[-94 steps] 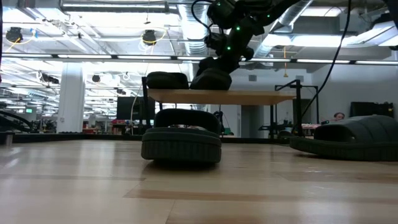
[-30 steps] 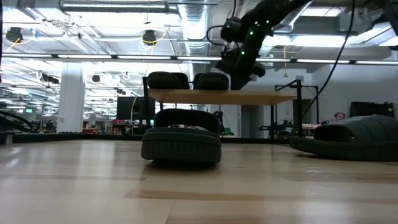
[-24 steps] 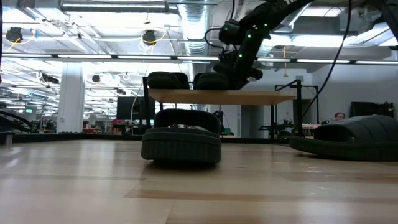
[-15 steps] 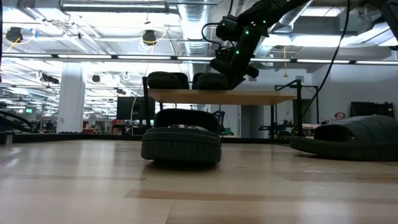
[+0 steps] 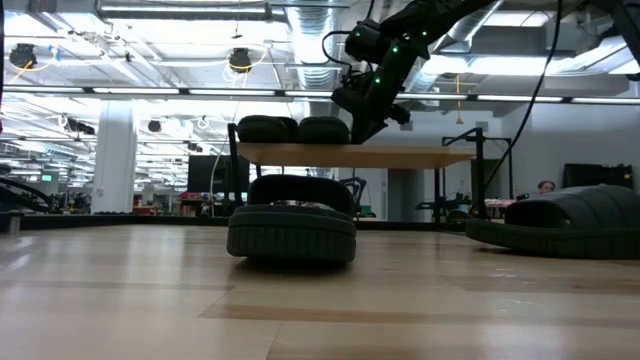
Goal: Pick and place slides into the shelf
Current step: Put the black slide on the shelf
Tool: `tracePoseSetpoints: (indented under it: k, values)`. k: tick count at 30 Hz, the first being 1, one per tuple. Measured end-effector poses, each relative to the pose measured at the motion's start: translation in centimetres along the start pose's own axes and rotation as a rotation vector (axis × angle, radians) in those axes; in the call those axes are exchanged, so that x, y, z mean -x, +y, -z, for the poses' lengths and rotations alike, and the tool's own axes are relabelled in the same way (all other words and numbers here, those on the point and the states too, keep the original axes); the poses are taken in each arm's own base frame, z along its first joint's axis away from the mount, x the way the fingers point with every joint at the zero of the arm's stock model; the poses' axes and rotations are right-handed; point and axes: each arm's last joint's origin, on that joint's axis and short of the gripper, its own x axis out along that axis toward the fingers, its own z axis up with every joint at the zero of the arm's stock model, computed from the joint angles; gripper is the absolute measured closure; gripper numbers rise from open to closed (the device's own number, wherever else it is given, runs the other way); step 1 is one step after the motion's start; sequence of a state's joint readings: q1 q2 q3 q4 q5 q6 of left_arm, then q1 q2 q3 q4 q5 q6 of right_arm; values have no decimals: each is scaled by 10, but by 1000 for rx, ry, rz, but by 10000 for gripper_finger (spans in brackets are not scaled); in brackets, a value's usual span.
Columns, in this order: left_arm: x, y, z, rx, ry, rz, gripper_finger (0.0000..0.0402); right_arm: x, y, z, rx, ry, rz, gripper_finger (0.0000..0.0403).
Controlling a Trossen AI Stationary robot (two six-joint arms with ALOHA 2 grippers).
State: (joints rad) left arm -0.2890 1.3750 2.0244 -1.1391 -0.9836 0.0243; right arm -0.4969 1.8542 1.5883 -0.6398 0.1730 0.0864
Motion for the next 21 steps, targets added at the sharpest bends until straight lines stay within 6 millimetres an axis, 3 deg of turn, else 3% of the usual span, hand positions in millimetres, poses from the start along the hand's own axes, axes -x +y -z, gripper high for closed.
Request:
tracePoseSetpoints:
  k: [21]
  values:
    - [0, 0, 0, -5, 0, 0, 401, 1, 1, -2, -13, -25, 5, 403]
